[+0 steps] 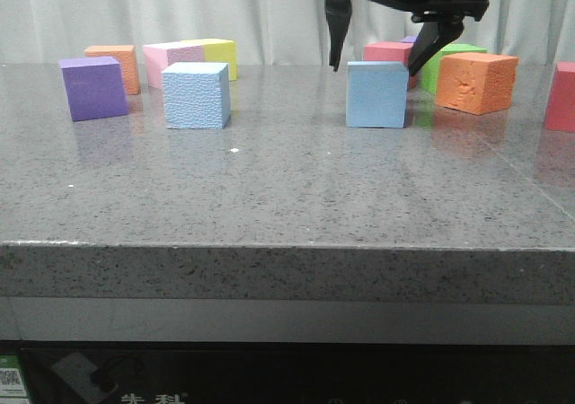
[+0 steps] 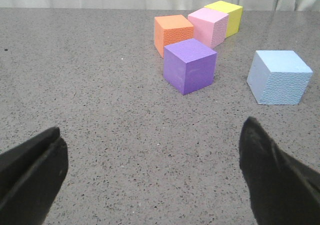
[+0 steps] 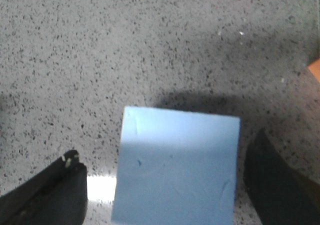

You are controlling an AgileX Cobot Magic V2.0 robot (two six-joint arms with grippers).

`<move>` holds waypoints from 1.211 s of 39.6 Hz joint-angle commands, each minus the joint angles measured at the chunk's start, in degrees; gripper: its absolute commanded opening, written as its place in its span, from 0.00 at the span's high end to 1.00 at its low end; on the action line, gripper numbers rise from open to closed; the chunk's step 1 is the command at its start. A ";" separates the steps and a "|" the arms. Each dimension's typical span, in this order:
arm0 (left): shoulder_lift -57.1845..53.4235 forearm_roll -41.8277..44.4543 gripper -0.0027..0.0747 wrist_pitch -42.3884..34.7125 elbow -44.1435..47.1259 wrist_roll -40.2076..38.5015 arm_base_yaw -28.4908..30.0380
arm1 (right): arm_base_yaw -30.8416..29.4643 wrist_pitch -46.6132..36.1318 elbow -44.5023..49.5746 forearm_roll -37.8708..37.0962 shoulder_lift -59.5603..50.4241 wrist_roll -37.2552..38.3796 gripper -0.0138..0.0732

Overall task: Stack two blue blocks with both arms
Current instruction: 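Lower the open right gripper over the light-blue cube nearer the coral cube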

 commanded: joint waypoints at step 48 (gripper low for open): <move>0.29 -0.46 0.09 -4.92 -2.05 -0.31 -0.04 | -0.18 2.98 -3.90 2.35 -1.82 0.16 0.50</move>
